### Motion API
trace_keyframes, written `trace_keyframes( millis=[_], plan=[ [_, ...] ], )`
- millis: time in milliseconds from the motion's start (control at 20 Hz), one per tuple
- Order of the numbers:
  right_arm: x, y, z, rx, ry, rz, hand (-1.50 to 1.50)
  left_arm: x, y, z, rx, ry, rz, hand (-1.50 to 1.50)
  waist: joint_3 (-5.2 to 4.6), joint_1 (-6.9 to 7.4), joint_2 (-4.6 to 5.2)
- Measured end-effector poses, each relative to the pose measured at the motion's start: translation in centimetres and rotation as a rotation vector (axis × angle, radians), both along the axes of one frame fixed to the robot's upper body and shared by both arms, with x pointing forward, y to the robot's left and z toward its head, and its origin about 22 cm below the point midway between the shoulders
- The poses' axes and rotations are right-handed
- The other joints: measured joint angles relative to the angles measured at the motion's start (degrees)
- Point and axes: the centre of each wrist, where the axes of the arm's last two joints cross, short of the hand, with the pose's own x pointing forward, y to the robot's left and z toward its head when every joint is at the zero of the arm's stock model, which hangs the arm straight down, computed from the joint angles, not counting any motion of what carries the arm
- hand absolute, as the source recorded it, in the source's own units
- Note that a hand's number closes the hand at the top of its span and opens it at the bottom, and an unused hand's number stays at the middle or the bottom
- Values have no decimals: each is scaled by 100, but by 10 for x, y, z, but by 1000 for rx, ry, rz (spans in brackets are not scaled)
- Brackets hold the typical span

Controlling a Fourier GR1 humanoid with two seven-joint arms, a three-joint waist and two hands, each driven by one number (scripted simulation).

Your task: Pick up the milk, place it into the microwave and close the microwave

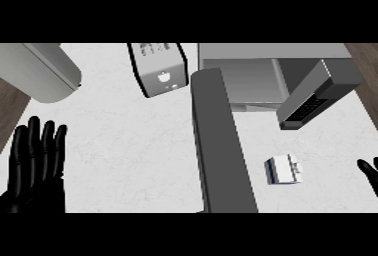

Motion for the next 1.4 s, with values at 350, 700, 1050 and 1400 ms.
trace_keyframes(
  millis=[350, 700, 1050, 1400],
  plan=[
    [-31, -23, -12, -29, 11, -11, -150, -47, -3, -7, -31, 12, 4, -150, -5, 41, 6],
    [-38, -21, -27, -77, -2, -55, -150, -82, 0, -14, -28, 17, -2, -150, -7, 82, 12],
    [-29, -20, -52, -100, 6, -94, -150, -107, 14, -20, -25, 16, 5, -150, -8, 107, 15],
    [-3, -10, -78, -148, 26, -115, -150, -131, 22, -31, -18, 20, 7, -150, -7, 147, 18]
  ],
)
